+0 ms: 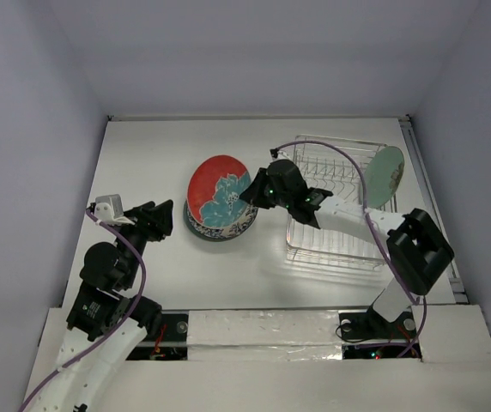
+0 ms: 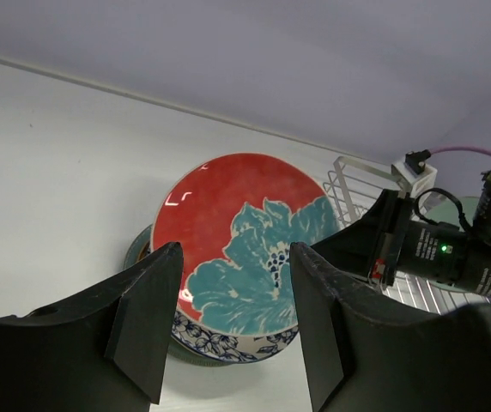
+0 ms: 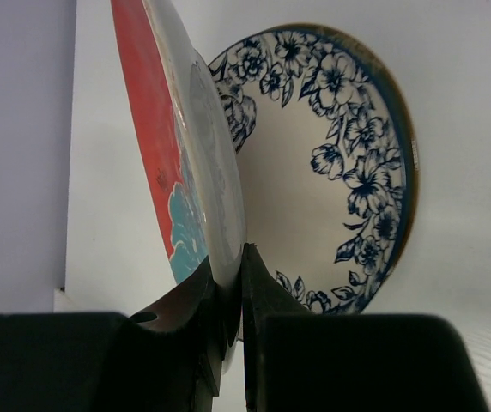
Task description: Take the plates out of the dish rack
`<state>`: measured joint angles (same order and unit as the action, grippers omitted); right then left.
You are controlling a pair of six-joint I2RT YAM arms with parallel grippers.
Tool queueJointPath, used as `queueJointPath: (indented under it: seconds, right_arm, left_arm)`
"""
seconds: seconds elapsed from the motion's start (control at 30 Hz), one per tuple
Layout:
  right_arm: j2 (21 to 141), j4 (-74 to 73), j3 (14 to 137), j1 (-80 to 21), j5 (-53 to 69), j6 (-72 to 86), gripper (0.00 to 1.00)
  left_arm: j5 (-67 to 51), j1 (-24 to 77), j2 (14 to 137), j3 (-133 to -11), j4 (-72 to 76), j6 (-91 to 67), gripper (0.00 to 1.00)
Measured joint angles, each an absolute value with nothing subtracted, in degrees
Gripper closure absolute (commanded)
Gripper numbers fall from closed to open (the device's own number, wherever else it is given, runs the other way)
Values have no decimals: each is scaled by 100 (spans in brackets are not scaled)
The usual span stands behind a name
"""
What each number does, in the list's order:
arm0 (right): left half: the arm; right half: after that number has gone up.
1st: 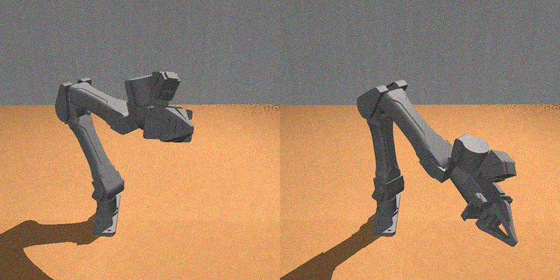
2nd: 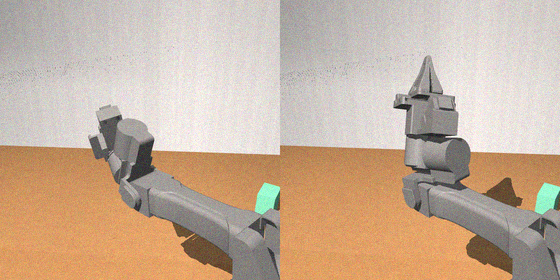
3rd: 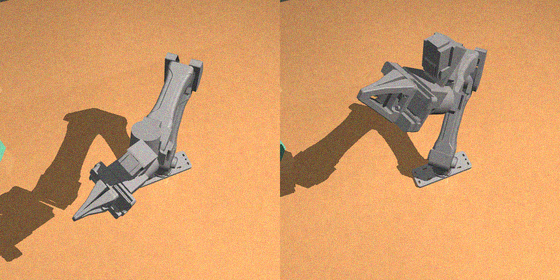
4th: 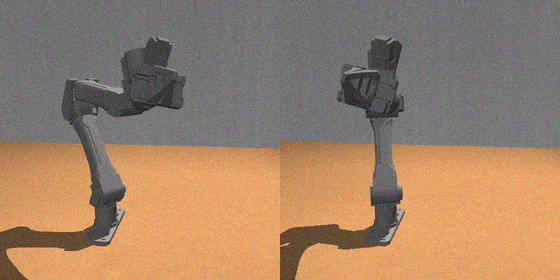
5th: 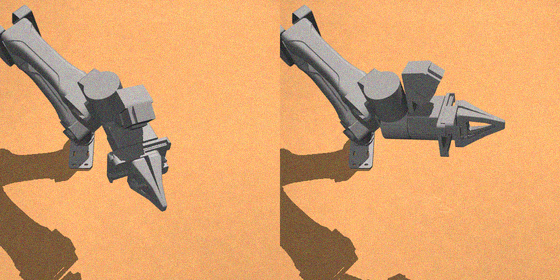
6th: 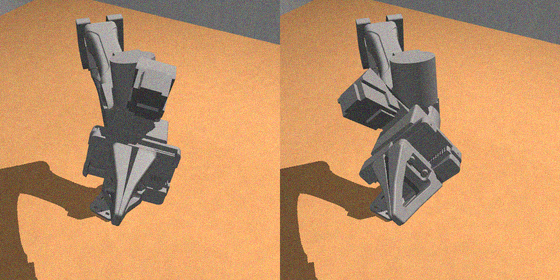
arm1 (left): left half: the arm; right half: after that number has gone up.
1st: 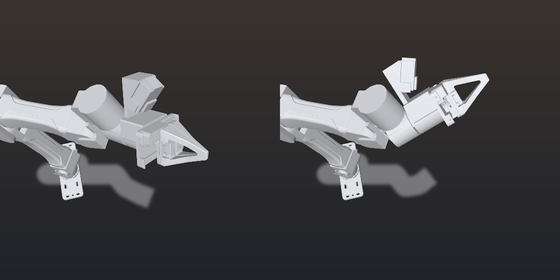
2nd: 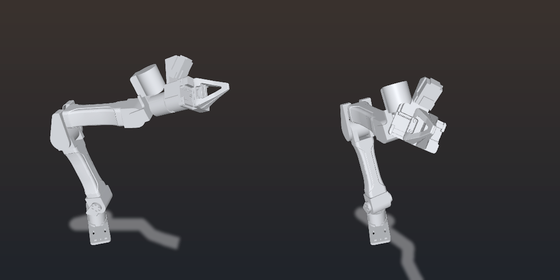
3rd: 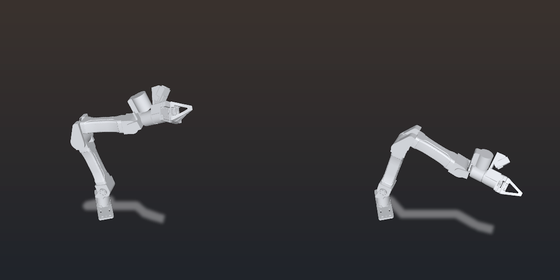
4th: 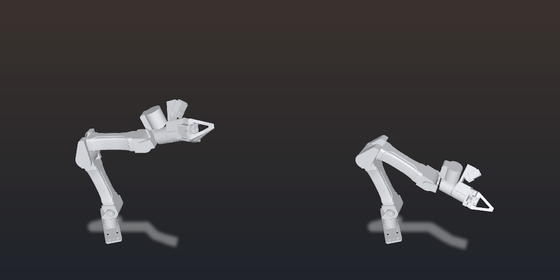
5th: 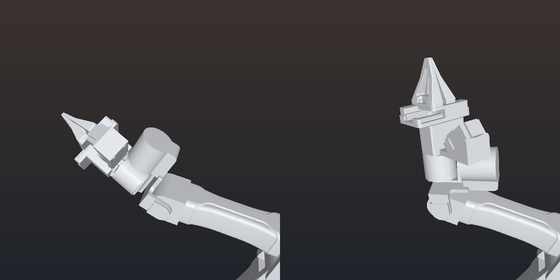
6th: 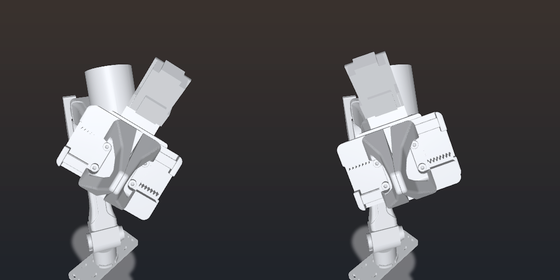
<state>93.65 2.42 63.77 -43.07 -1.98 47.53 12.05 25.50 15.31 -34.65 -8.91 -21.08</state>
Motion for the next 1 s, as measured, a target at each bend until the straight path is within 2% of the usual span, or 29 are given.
queueJointPath:
  seconds: [0.53, 0.6, 0.63, 0.7, 0.73, 0.8, 0.83, 0.97, 1.0]
  right_arm:
    - [9727, 1474, 5577, -4401, -220, 5542, 100]
    - [9727, 1573, 5518, -4397, -211, 5594, 94]
    - [9727, 1601, 5496, -4397, -209, 5607, 84]
    - [9727, 1667, 5454, -4397, -191, 5669, 74]
    - [9727, 1693, 5450, -4397, -187, 5686, 64]
    - [9727, 1719, 5450, -4397, -187, 5660, 57]
    - [9727, 1680, 5448, -4397, -191, 5642, 50]
    - [9723, 1413, 5448, -4414, -191, 5450, 46]
    - [9719, 1323, 5450, -4434, -196, 5371, 41]
  left_arm:
    - [1208, 2528, 1531, -3465, -893, -2108, 50]
    - [1208, 2528, 1531, -3465, -893, -2108, 50]
    - [1208, 2528, 1531, -3465, -893, -2108, 50]
    - [1208, 2528, 1531, -3465, -893, -2108, 50]
    - [1208, 2528, 1531, -3465, -893, -2108, 50]
    - [1208, 2528, 1531, -3465, -891, -2108, 50]
    - [1208, 2528, 1531, -3465, -893, -2108, 50]
    - [1208, 2515, 1531, -3465, -893, -2108, 50]
    - [1208, 2502, 1531, -3465, -891, -2108, 50]
